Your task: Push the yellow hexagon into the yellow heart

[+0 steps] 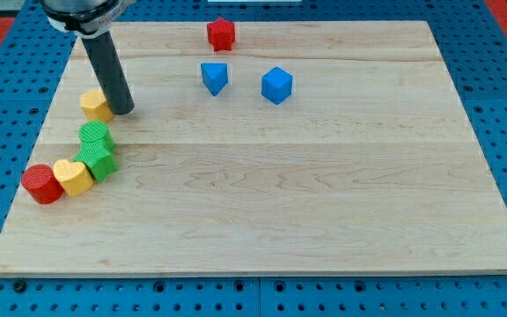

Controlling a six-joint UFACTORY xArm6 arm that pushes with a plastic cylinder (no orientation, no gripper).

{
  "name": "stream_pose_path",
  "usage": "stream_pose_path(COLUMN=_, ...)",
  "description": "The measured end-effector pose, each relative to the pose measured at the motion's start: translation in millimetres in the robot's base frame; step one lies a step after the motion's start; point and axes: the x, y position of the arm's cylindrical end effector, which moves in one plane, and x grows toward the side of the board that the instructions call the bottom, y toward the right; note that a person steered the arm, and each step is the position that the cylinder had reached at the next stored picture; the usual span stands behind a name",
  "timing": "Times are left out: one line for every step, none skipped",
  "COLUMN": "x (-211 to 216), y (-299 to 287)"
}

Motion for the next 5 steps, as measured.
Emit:
stream_pose_path(x=-7, y=-11)
stream_pose_path(x=-7, y=-34)
stream_pose_path(x=-29, y=-32)
stream_pose_path(x=-43, y=-63)
stream_pose_path(x=-29, y=-70)
